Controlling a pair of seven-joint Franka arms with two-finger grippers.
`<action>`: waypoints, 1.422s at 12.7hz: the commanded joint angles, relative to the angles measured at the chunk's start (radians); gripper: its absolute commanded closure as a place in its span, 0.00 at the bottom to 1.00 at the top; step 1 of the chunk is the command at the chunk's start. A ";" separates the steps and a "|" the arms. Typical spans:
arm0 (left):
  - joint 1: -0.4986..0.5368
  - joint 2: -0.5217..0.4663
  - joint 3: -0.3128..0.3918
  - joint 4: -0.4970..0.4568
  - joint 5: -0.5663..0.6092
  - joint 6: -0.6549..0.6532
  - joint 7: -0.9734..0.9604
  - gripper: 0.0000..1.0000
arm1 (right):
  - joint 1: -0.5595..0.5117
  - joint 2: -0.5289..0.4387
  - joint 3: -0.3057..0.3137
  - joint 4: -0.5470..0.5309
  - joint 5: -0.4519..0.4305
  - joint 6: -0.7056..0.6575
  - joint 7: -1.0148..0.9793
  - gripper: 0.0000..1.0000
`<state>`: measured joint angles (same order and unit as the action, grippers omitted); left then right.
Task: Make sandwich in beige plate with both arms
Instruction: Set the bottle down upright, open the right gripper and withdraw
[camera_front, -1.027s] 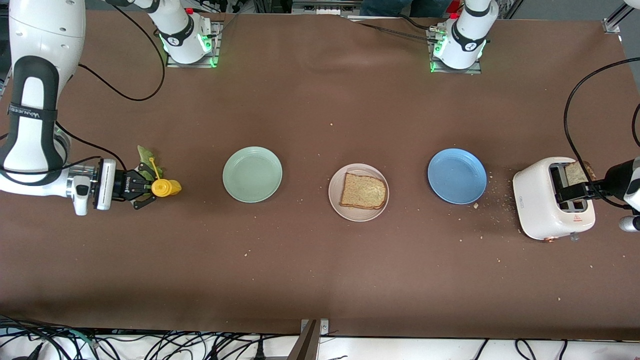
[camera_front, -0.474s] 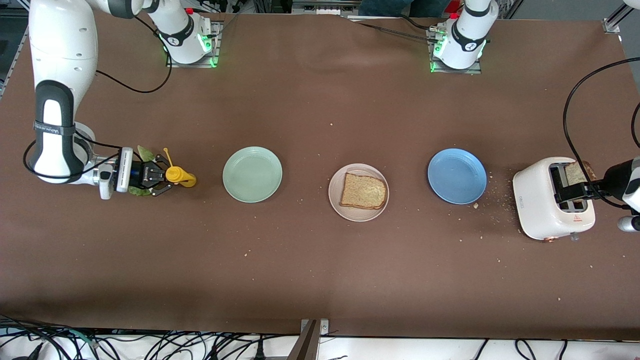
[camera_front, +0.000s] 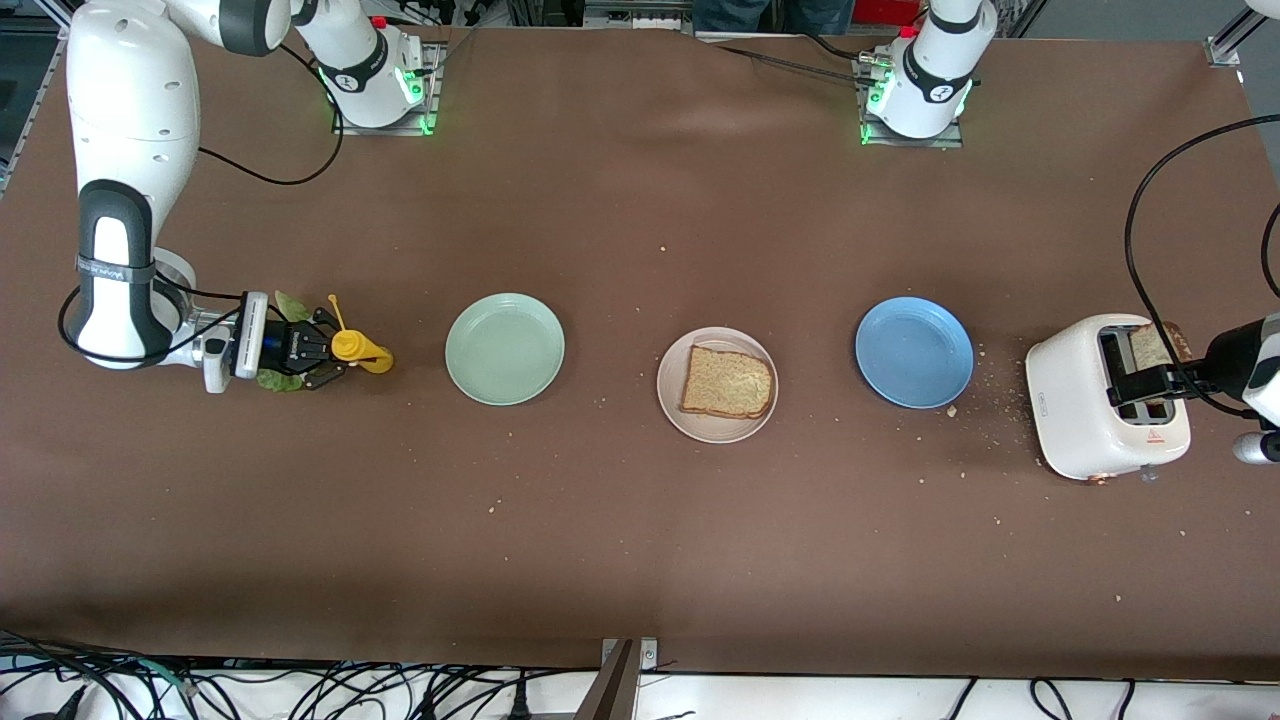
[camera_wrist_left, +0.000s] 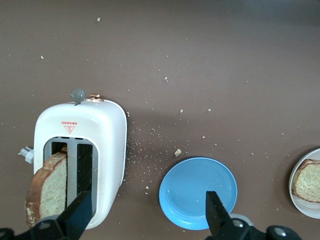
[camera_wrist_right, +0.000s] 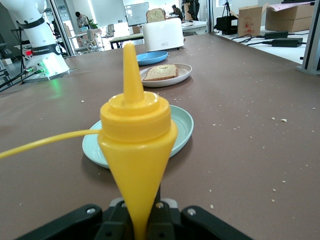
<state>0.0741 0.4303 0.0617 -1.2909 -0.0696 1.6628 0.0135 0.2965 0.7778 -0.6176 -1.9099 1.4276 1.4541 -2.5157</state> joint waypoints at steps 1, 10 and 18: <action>-0.002 -0.004 -0.006 0.008 0.028 -0.005 -0.007 0.00 | -0.014 0.009 0.012 -0.009 0.025 -0.024 -0.026 1.00; -0.002 -0.002 -0.006 0.008 0.028 -0.005 -0.009 0.00 | -0.013 0.024 0.012 -0.001 0.062 -0.031 -0.023 0.22; -0.002 -0.002 -0.006 0.008 0.028 -0.003 -0.009 0.00 | -0.106 0.029 0.004 0.018 -0.044 -0.023 0.082 0.02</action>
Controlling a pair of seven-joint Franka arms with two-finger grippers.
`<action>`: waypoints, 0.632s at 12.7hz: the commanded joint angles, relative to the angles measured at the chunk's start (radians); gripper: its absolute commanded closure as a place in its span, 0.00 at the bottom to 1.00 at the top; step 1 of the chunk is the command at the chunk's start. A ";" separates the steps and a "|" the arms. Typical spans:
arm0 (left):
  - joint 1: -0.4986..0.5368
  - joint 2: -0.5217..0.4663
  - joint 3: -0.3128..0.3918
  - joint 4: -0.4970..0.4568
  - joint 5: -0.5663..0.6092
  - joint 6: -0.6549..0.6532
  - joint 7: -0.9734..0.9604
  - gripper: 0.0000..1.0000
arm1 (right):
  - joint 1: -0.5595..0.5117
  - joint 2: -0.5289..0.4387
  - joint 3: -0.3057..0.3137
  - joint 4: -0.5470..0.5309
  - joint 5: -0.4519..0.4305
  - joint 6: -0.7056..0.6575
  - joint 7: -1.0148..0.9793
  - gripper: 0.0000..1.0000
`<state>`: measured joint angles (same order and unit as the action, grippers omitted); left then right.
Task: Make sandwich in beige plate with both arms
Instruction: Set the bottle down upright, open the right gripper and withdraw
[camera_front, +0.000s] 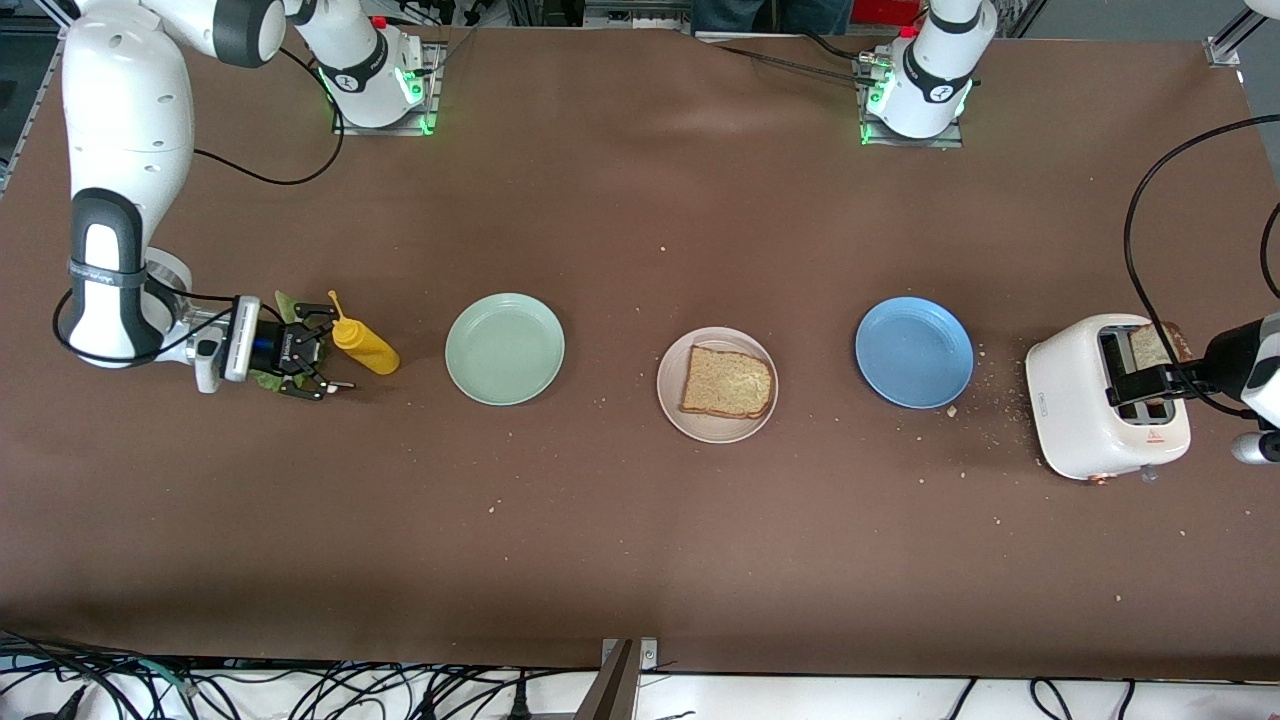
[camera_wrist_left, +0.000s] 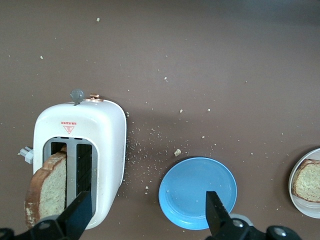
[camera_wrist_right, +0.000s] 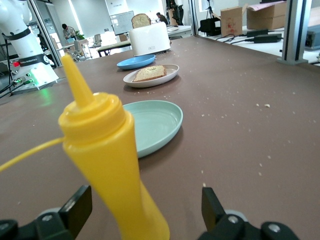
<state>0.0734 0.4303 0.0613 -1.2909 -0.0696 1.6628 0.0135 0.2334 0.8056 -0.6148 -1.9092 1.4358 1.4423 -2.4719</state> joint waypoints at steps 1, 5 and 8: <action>-0.001 -0.002 -0.006 0.008 0.028 -0.003 -0.009 0.00 | -0.069 0.001 0.001 0.038 -0.095 -0.007 0.065 0.02; -0.003 -0.002 -0.006 0.008 0.028 -0.003 -0.009 0.00 | -0.089 -0.006 -0.051 0.158 -0.217 0.006 0.252 0.02; -0.001 -0.002 -0.006 0.008 0.028 -0.003 -0.009 0.00 | -0.077 -0.020 -0.118 0.313 -0.352 -0.011 0.420 0.02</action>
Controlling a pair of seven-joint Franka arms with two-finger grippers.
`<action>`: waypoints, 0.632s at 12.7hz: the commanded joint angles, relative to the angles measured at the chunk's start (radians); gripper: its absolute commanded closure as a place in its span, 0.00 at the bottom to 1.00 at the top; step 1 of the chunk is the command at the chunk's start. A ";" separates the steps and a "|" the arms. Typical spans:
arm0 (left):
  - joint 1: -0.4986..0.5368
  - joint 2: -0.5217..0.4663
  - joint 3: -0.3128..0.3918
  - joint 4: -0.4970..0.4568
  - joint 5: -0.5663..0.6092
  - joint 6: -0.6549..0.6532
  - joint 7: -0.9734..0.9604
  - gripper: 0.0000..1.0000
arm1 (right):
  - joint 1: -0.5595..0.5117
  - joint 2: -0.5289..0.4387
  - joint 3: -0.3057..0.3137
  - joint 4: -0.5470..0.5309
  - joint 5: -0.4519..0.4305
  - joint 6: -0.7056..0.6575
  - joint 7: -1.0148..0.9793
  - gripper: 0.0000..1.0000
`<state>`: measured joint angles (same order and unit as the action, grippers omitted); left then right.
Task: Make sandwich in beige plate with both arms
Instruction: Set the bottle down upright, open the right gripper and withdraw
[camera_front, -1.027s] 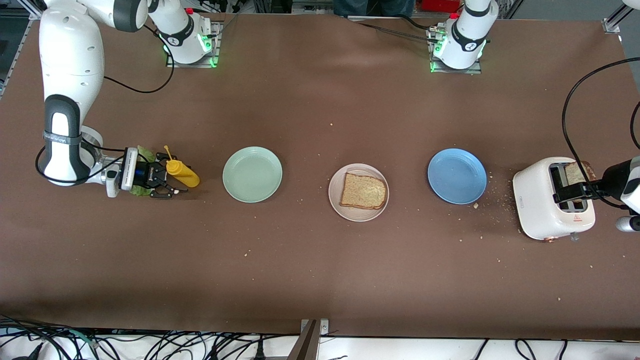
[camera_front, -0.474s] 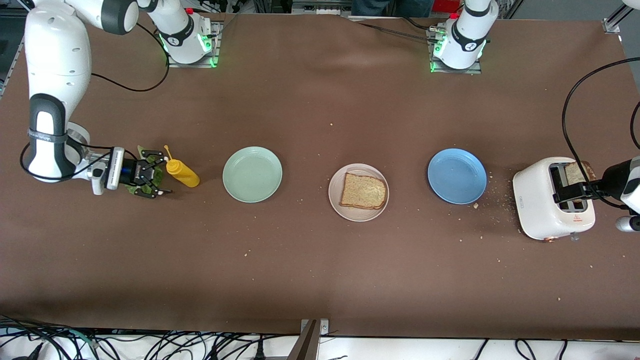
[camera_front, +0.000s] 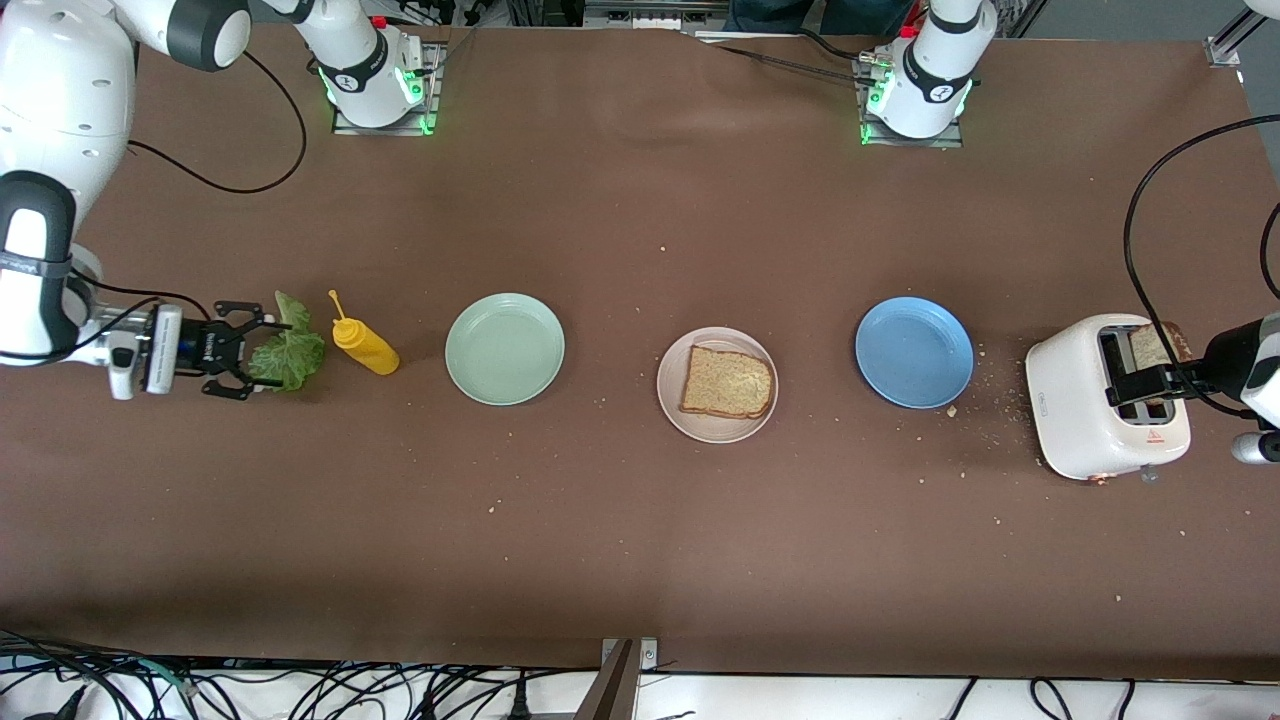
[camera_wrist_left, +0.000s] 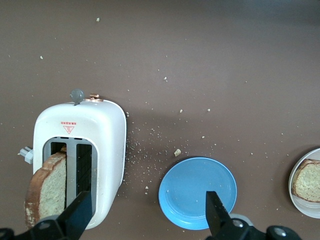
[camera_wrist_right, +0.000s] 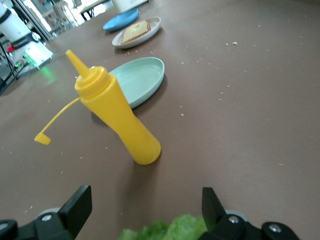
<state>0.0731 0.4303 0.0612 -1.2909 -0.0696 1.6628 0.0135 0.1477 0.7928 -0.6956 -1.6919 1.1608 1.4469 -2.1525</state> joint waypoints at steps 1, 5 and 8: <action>-0.001 -0.002 -0.006 0.007 0.028 -0.003 -0.009 0.00 | 0.009 -0.010 -0.053 0.156 -0.105 -0.031 0.150 0.02; -0.001 -0.002 -0.006 0.007 0.028 -0.003 -0.012 0.00 | 0.012 -0.026 -0.113 0.363 -0.197 -0.112 0.426 0.02; -0.001 -0.002 -0.007 0.007 0.028 -0.003 -0.013 0.00 | 0.032 -0.050 -0.157 0.484 -0.283 -0.106 0.664 0.02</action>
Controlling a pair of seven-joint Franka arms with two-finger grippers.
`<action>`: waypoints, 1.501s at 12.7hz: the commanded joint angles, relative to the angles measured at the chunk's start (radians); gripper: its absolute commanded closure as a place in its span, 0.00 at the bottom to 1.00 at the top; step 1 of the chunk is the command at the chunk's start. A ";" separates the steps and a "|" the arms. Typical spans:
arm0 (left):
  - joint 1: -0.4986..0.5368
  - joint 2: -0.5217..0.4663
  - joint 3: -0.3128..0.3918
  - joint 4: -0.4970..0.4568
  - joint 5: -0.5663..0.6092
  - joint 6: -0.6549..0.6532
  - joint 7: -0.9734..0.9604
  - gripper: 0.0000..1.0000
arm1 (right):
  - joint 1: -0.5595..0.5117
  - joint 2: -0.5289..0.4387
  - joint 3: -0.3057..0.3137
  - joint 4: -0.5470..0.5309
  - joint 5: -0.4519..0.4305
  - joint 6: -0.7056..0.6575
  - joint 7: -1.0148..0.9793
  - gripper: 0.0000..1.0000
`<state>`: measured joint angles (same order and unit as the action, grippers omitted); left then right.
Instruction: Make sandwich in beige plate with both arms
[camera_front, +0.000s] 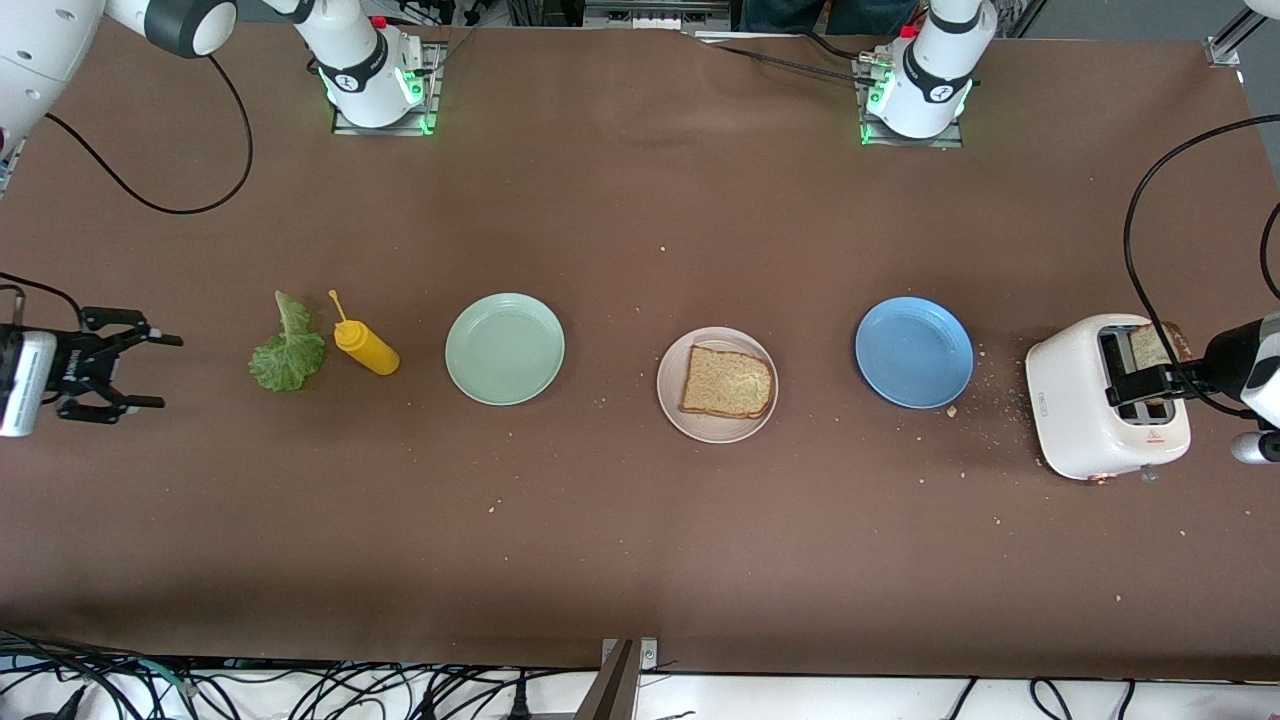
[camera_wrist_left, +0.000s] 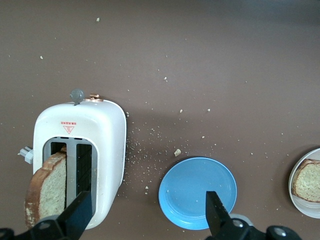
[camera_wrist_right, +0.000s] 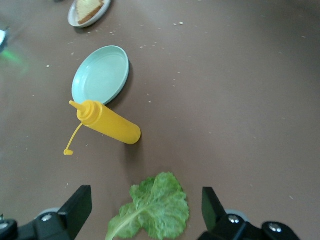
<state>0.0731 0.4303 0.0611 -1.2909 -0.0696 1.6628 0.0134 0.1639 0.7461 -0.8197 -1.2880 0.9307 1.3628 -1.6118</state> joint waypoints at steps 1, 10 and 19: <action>-0.001 -0.002 -0.006 0.007 0.028 -0.003 -0.013 0.00 | 0.040 -0.007 -0.065 0.119 -0.079 -0.027 0.203 0.02; -0.001 -0.002 -0.006 0.005 0.030 -0.003 -0.012 0.00 | 0.376 -0.022 -0.401 0.075 -0.162 -0.019 0.489 0.02; -0.001 -0.001 -0.006 0.004 0.028 -0.002 -0.012 0.00 | 0.418 -0.028 -0.348 0.079 -0.278 -0.002 0.752 0.02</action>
<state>0.0731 0.4309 0.0608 -1.2909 -0.0696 1.6628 0.0129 0.5667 0.7262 -1.1962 -1.2074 0.7195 1.3485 -0.9378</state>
